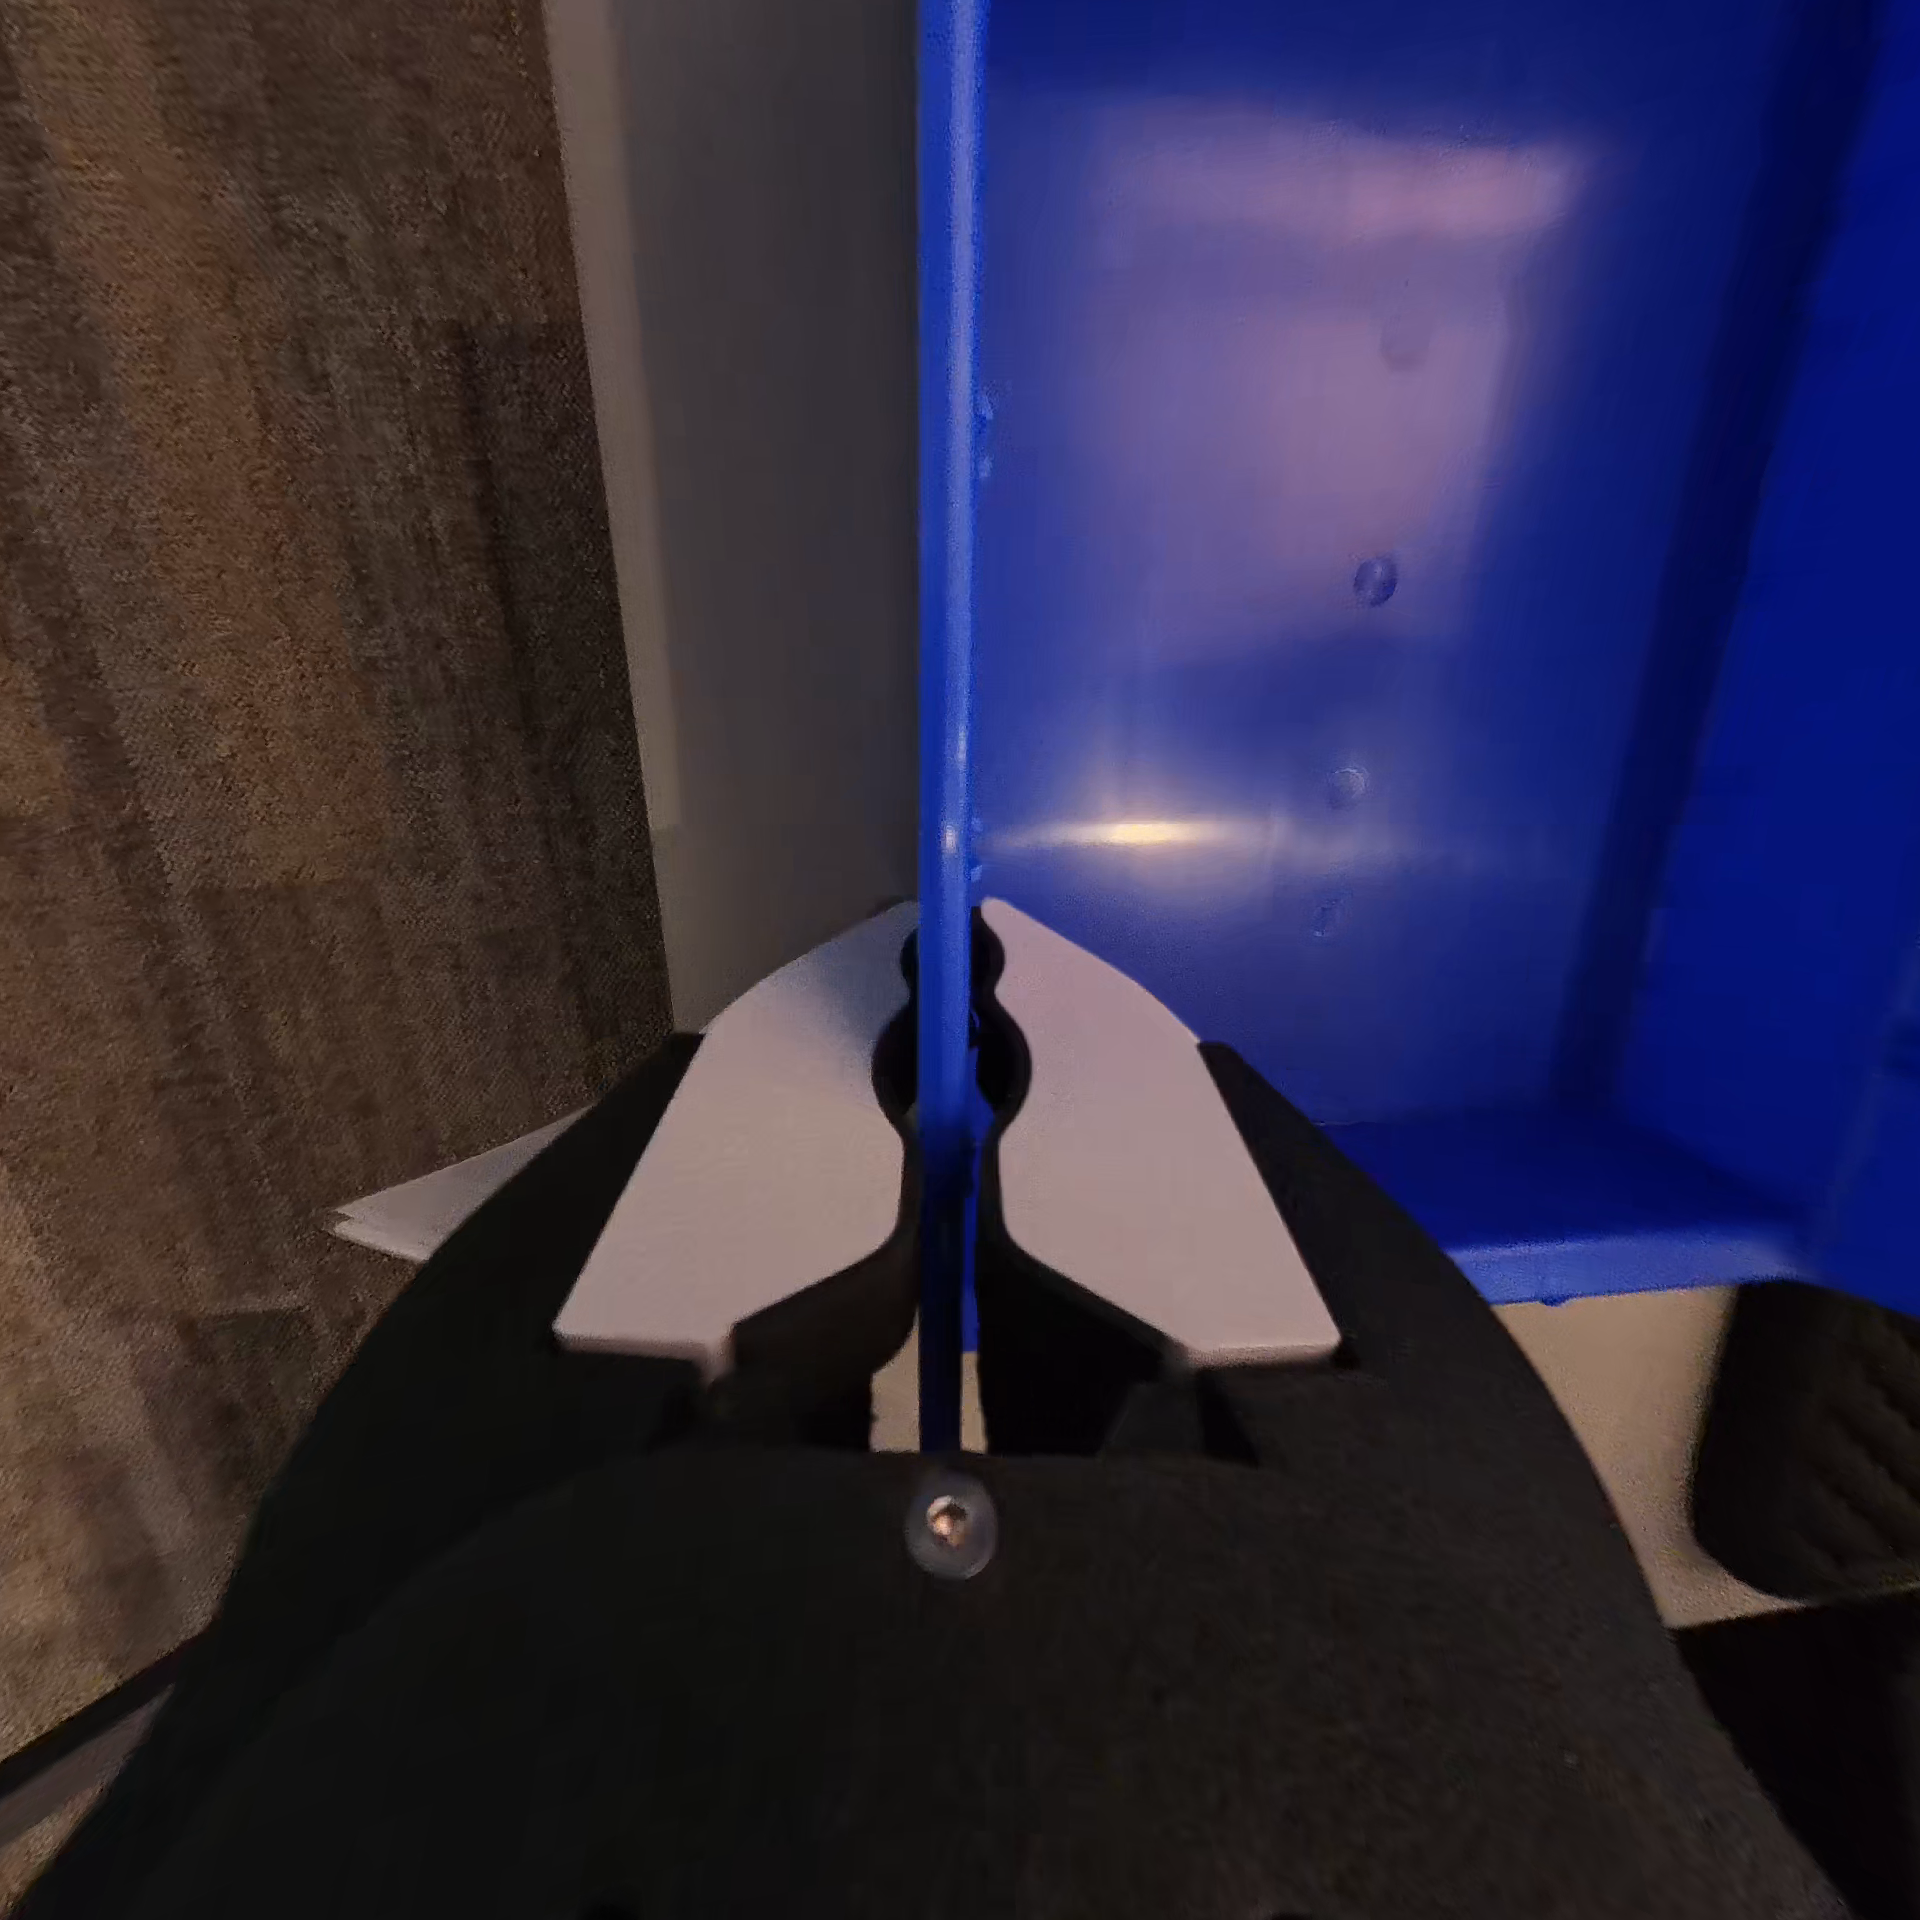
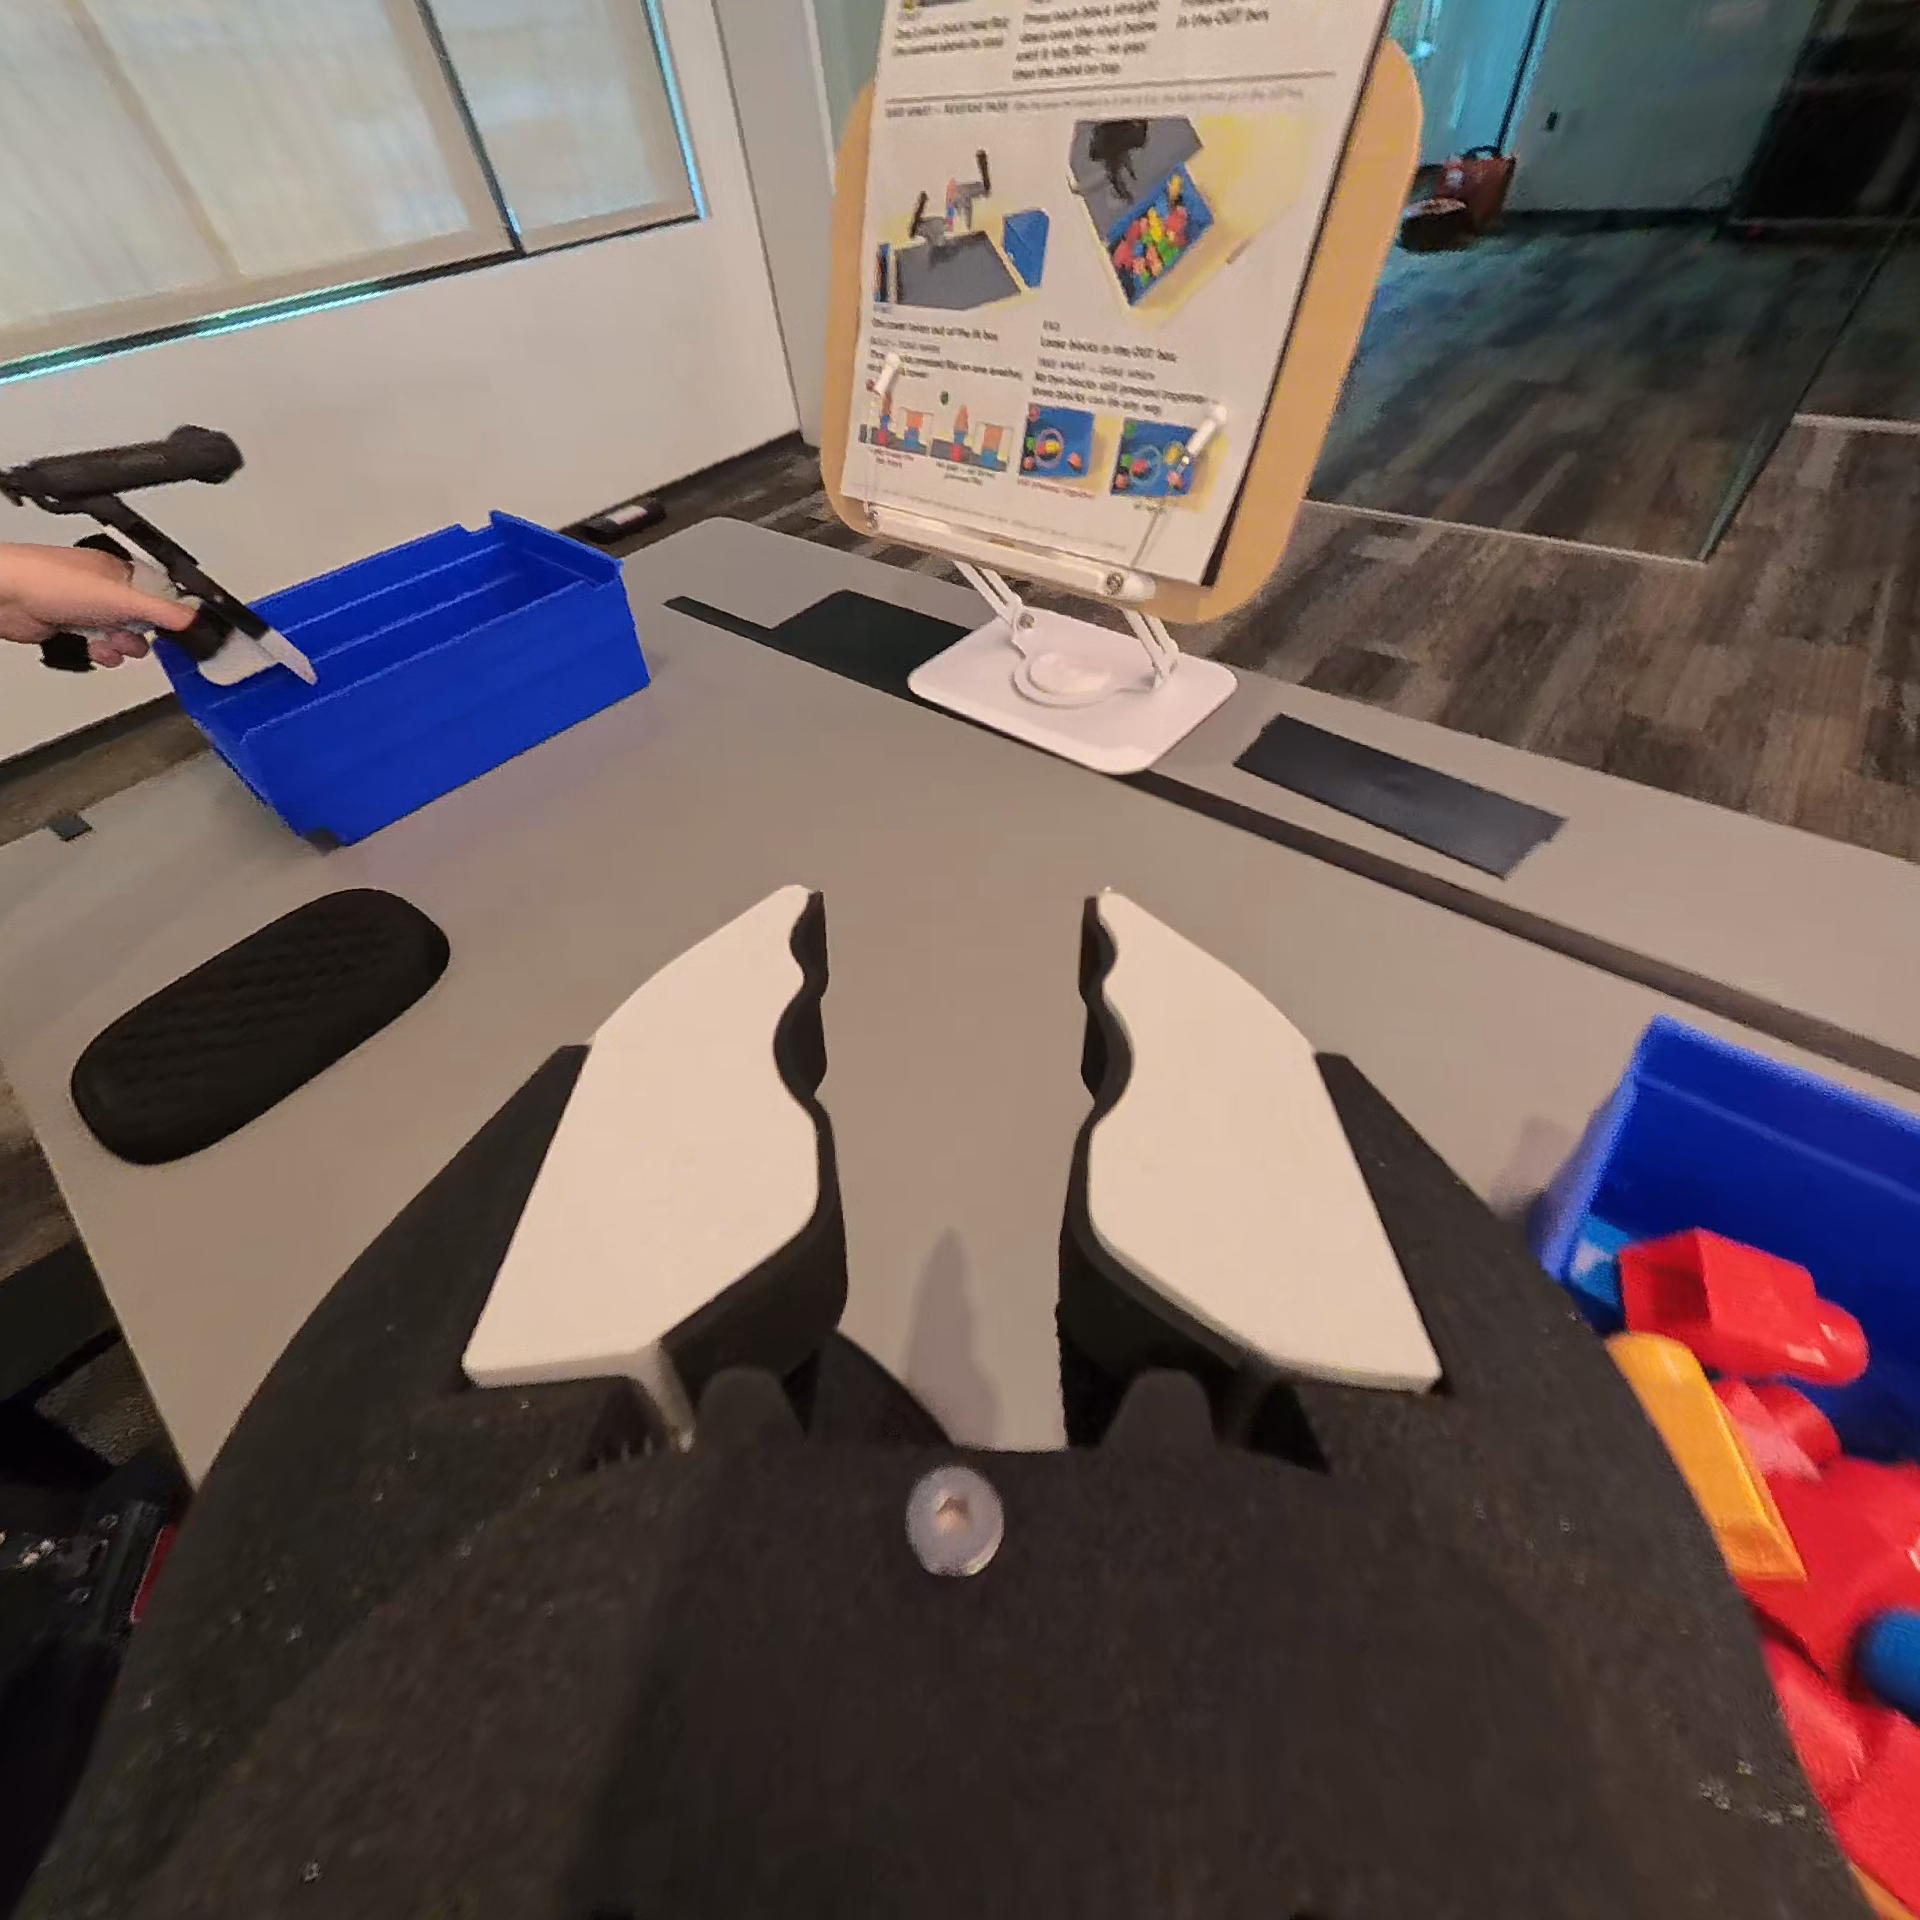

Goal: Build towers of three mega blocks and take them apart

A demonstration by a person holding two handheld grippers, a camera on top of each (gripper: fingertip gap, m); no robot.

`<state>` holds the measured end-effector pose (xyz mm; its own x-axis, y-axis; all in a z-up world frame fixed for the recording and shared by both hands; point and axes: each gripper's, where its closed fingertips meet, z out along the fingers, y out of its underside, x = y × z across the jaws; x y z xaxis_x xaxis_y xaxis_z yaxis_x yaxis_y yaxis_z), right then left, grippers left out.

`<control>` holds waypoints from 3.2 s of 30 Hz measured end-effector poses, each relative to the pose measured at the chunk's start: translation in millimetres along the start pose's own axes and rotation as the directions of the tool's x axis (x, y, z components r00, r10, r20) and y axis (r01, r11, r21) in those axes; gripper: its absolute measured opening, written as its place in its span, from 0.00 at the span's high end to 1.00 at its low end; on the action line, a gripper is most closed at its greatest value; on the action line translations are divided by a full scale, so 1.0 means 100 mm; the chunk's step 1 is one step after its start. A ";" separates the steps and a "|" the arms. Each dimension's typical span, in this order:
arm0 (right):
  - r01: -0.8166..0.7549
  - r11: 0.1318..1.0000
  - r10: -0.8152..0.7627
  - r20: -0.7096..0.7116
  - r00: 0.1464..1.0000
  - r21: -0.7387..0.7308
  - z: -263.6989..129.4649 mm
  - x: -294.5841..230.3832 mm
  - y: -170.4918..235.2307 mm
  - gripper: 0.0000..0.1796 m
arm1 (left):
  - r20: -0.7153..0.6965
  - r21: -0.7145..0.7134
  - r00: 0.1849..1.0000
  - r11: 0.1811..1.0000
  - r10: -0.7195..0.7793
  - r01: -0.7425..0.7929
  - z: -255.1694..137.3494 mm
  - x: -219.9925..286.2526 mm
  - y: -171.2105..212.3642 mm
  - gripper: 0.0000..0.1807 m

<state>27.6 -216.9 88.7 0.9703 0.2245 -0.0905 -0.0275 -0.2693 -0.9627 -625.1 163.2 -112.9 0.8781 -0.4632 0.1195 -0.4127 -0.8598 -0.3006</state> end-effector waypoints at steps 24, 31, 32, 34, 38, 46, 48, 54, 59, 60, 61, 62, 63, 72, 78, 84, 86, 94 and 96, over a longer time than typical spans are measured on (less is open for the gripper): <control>-0.221 0.959 0.202 -0.120 0.972 -0.179 -0.71 0.73 1.06 0.75 | -0.198 0.033 0.980 0.999 0.015 -0.008 -0.15 1.03 -0.29 0.97; -0.233 0.950 0.178 -0.251 0.951 -0.206 -0.78 1.39 1.10 0.76 | -0.266 0.015 0.954 0.990 0.142 -0.143 -0.24 1.85 -0.39 0.97; -0.230 0.950 0.161 -0.296 0.942 -0.214 -0.81 1.54 1.08 0.76 | -0.269 0.004 0.949 0.986 0.163 -0.168 -0.24 1.99 -0.39 0.97; -0.198 0.942 0.078 -0.398 0.914 -0.271 -0.89 1.85 1.06 0.76 | -0.274 -0.013 0.939 0.975 0.208 -0.220 -0.21 2.28 -0.40 0.97; -0.155 0.880 -0.140 -0.558 0.818 -0.448 -1.15 2.46 1.03 0.75 | -0.291 -0.028 0.910 0.948 0.295 -0.316 -0.11 2.91 -0.43 0.97; -0.469 0.604 0.000 -0.588 0.809 -0.644 -1.46 2.91 1.78 0.75 | -0.354 -0.042 0.857 0.909 0.375 -0.415 0.20 3.91 -0.43 0.97; -0.493 0.578 0.012 -0.597 0.802 -0.651 -1.45 2.99 1.91 0.76 | -0.352 -0.037 0.854 0.905 0.384 -0.423 0.28 4.08 -0.45 0.96; -0.547 0.502 0.095 -0.586 0.805 -0.670 -1.34 3.08 2.22 0.84 | -0.321 -0.022 0.880 0.926 0.351 -0.377 0.44 4.41 -0.45 0.96; -0.569 0.404 0.155 -0.560 0.814 -0.716 -1.25 3.03 2.37 0.94 | -0.281 -0.018 0.901 0.937 0.331 -0.350 0.53 4.46 -0.39 0.96; -0.565 0.394 0.148 -0.557 0.817 -0.725 -1.24 3.03 2.37 0.94 | -0.284 -0.016 0.899 0.936 0.333 -0.351 0.55 4.47 -0.38 0.96; -0.560 0.392 0.150 -0.550 0.822 -0.730 -1.24 3.03 2.37 0.94 | -0.292 -0.017 0.899 0.938 0.327 -0.347 0.56 4.48 -0.37 0.96; -0.559 0.397 0.167 -0.542 0.824 -0.728 -1.23 3.03 2.37 0.95 | -0.298 -0.018 0.900 0.941 0.318 -0.339 0.57 4.48 -0.35 0.96; -0.566 0.403 0.204 -0.532 0.822 -0.720 -1.21 3.01 2.37 0.97 | -0.301 -0.020 0.901 0.942 0.313 -0.334 0.58 4.49 -0.34 0.96; -0.587 0.421 0.240 -0.539 0.807 -0.691 -1.19 3.01 2.38 0.97 | -0.457 0.016 0.857 0.965 0.239 -0.261 0.59 4.61 -0.27 0.84; -0.633 0.410 0.295 -0.561 0.774 -0.657 -1.21 2.96 2.38 0.97 | -0.439 0.116 0.850 0.957 0.290 -0.266 0.45 4.38 -0.30 0.77; -0.654 0.392 0.317 -0.573 0.756 -0.647 -1.34 2.86 2.31 0.98 | -0.443 0.256 0.799 0.912 0.406 -0.321 0.06 4.25 0.03 0.80; -0.660 0.393 0.325 -0.574 0.751 -0.641 -1.38 2.82 2.21 0.98 | -0.406 0.322 0.796 0.885 0.449 -0.336 -0.08 4.19 0.17 0.76; -0.635 0.405 0.283 -0.570 0.771 -0.658 -1.36 2.47 1.38 0.98 | -0.380 0.469 0.800 0.842 0.465 -0.266 -0.50 3.95 0.63 0.77; -0.605 0.416 0.258 -0.550 0.794 -0.679 -1.23 2.29 1.09 0.98 | -0.336 0.490 0.827 0.834 0.450 -0.254 -0.52 3.79 0.68 0.77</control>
<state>276.6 -310.6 -5.9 0.8960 -0.4059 -0.1801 -0.4351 -0.8836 -0.1728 -332.8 -82.3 -39.1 0.4591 -0.8425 0.2819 -0.4485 -0.4937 -0.7450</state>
